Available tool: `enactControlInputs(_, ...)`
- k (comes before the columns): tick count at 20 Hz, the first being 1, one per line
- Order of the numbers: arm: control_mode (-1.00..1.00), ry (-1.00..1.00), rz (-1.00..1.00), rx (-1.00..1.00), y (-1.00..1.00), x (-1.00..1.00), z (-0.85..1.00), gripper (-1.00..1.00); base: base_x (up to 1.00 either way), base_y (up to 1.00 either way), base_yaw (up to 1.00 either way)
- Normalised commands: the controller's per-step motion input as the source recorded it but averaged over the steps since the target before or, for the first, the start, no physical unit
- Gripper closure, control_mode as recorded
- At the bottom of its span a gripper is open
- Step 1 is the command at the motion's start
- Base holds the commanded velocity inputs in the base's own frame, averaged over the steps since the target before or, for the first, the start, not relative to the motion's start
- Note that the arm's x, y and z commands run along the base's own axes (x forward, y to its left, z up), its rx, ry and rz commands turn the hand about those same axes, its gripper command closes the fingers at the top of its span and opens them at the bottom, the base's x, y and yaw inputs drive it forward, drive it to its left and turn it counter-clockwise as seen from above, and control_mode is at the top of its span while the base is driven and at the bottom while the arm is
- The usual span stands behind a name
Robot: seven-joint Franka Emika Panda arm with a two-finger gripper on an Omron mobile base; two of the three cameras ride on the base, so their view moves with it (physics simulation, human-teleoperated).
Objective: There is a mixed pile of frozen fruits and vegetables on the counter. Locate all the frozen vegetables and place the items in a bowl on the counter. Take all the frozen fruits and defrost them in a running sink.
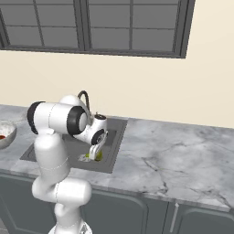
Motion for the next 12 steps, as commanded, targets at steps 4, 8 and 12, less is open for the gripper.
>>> enactControlInputs(4, -1.0, 0.0, 0.0, 0.0, 0.0, 0.43, -0.26, 1.0, 0.0, 0.0, 0.0)
enactControlInputs(8, -1.0, 0.0, 0.0, 0.01, 0.0, 0.35, -0.31, 1.0, 0.0, 0.0, 0.0)
enactControlInputs(12, -1.0, 0.0, 0.01, 0.02, 0.01, 0.29, -0.36, 1.0, 0.0, 0.0, 0.0)
